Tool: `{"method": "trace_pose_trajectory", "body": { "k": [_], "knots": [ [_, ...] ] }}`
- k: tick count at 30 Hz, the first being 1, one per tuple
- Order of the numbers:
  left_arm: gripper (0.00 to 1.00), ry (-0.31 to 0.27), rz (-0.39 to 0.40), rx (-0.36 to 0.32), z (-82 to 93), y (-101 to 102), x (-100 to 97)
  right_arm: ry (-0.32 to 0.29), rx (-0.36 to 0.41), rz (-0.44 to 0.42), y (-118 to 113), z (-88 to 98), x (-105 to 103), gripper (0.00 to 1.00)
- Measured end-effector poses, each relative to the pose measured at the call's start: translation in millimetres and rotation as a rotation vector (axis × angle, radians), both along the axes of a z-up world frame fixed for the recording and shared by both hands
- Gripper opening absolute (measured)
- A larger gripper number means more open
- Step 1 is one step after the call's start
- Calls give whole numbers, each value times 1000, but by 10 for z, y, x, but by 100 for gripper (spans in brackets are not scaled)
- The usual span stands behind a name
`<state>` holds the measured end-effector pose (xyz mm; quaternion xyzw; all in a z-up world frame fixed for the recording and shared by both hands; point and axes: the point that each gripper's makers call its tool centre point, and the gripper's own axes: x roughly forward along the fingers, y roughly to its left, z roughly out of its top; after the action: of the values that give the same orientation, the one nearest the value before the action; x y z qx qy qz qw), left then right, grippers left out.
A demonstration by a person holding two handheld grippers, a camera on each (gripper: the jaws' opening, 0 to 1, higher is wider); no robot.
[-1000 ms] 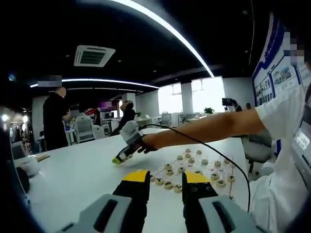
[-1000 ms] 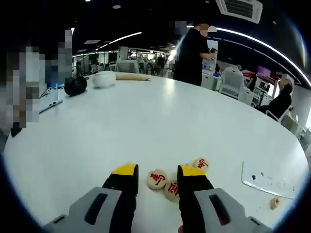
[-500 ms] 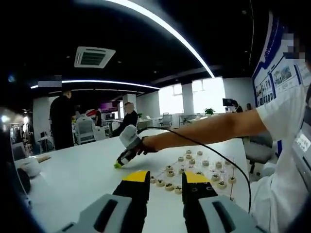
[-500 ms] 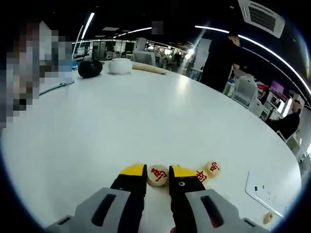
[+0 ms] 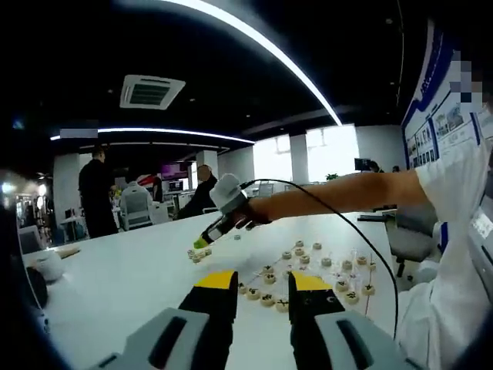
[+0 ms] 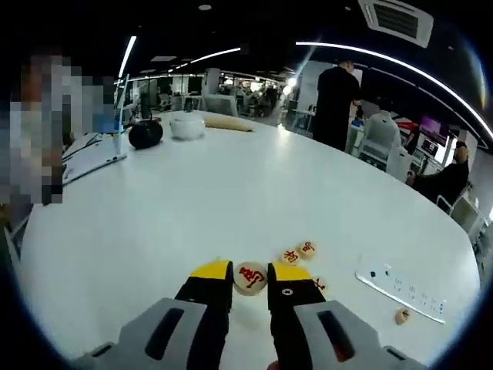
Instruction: Pick up the chess pieces one by one and place each piece onto its starting position on the chessboard, setting the pieces on their correct points until all the chess pieces are arranged in the starting layout
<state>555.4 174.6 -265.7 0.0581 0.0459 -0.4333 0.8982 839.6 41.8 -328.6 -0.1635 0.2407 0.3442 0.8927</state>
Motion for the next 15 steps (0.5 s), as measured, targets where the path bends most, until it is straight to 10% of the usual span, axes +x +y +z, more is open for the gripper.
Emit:
{"method": "trace_pose_trajectory", "body": {
  "k": [15],
  "knots": [
    [28, -6, -49, -10, 27, -210, -67, 22, 45, -119, -1414, 199, -1168, 19]
  ]
}}
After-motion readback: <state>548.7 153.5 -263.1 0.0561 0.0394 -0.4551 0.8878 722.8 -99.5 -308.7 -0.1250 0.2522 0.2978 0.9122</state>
